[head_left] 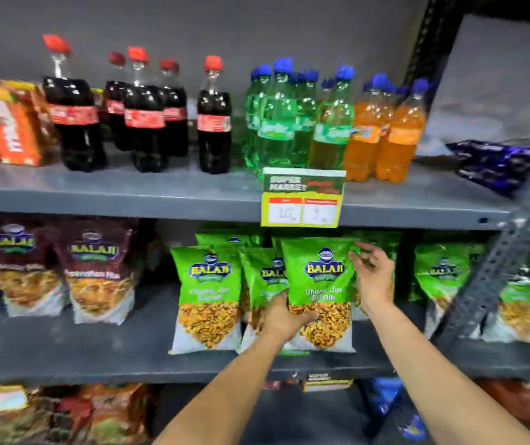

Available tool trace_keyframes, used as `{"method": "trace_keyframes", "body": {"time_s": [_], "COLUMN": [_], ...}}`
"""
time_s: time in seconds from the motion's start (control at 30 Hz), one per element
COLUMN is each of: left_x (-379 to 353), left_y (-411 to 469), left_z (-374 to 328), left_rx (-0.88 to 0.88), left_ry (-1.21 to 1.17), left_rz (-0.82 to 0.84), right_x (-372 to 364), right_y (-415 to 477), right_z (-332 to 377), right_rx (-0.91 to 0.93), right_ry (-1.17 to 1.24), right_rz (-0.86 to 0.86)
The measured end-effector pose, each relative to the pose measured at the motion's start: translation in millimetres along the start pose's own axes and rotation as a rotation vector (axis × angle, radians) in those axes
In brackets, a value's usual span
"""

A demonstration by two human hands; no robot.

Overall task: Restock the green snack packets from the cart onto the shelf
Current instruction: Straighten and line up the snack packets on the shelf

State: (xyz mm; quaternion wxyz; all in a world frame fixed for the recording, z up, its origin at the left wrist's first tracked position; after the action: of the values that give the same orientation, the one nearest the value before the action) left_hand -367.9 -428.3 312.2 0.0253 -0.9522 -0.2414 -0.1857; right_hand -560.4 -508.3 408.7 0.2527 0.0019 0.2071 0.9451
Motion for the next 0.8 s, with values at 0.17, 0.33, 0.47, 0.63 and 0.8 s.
{"method": "trace_keyframes", "body": {"time_s": [0.17,0.33,0.47,0.63,0.8], "left_x": [-43,-39,5,3,-12], "left_y": [5,15,50,92,98], "left_z": [-2,-6,-29,-29,-24], "left_rx": [0.053,0.065,0.041,0.088,0.228], "left_ry": [0.101,0.047,0.030,0.016,-0.227], "left_rz": [-0.020,-0.127,-0.315,-0.268,-0.298], "right_x": [8,19,35,38,34], "right_y": [28,20,-9,-46,-50], "right_z": [-48,-49,-82,-141,-134], "right_rx": [-0.013,0.051,-0.046,-0.228,-0.299], "right_ry": [-0.160,-0.213,-0.362,-0.523,-0.415], "right_rz": [0.034,0.044,0.209,0.609,0.710]}}
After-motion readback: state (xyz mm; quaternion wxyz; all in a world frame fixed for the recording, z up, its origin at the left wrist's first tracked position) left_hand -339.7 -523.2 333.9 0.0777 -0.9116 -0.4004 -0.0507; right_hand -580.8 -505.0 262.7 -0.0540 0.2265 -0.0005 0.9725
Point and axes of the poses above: each hand's wrist, its own y-axis towards the middle knuckle, its own x-axis out of the back of the hand, z = x × y, the point moved 9 cm from there along y, towards the middle knuckle, and after that the axes turned 15 degrees about -z, right-handed, at the moved point
